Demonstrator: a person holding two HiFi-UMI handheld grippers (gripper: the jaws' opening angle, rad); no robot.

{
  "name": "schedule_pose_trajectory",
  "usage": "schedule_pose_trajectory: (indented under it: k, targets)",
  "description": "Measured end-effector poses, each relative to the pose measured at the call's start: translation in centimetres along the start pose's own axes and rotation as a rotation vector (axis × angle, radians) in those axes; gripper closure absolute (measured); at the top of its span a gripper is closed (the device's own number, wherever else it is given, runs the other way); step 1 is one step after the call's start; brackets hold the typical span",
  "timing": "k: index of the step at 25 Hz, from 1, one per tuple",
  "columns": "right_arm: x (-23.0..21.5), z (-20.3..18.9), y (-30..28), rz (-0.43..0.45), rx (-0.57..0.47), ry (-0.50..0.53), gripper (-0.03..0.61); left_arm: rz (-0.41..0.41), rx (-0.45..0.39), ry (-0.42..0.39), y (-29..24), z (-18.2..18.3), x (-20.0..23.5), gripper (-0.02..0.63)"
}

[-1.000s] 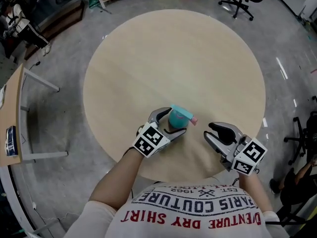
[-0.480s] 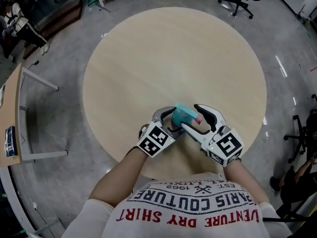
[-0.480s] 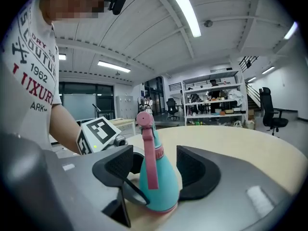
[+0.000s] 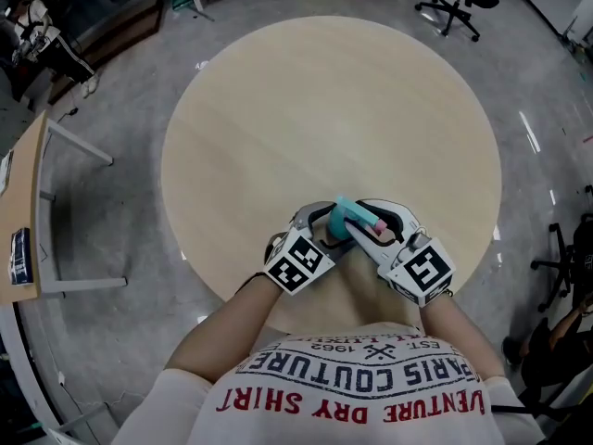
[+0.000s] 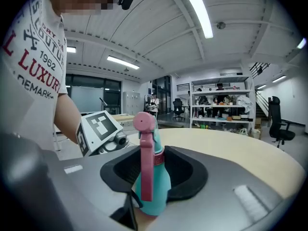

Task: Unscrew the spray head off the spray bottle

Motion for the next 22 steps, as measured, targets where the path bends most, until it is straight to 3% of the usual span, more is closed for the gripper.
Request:
schedule_pose_trajectory:
  k: [5, 9, 11, 13, 15, 17, 18, 22]
  targets:
    - [1.3, 0.0, 0.6, 0.214, 0.016, 0.073, 0.445, -0.128, 0.021, -0.098, 0.6, -0.5, -1.3, 0.282]
    - [3.7, -0.1, 1.1, 0.462, 0.014, 0.180, 0.446, -0.309, 0.055, -0.229, 2.0, -1.6, -3.0, 0.284]
    - [4.8, -0.4, 1.5, 0.565, 0.029, 0.176, 0.446, -0.404, 0.086, -0.300, 2.6, -2.1, -3.8, 0.284]
    - [5.1, -0.5, 1.6, 0.603, 0.046, 0.158, 0.445, -0.442, 0.107, -0.330, 2.8, -2.2, -4.1, 0.283]
    - [4.9, -0.4, 1.6, 0.579, 0.048, 0.099, 0.441, -0.431, 0.106, -0.319, 2.7, -2.2, -4.0, 0.282]
    - [4.1, -0.2, 1.8, 0.492, 0.033, 0.019, 0.415, -0.384, 0.082, -0.274, 2.6, -2.0, -3.7, 0.282]
    - [3.3, -0.2, 2.0, 0.430, 0.021, -0.006, 0.362, -0.346, 0.065, -0.238, 2.5, -1.9, -3.4, 0.282]
    - [-0.1, -0.5, 4.1, 0.176, -0.065, -0.113, 0.354, -0.130, 0.012, -0.033, 2.2, -1.6, -1.3, 0.282]
Point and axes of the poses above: the fingertips, and each gripper's own axes: y backward along the fingers, x to its left, z out of its top, the point moved 1 cm from there along y, backward along the fingers, and after that the axes turned 1 degree about y, right-handed, at the moved point
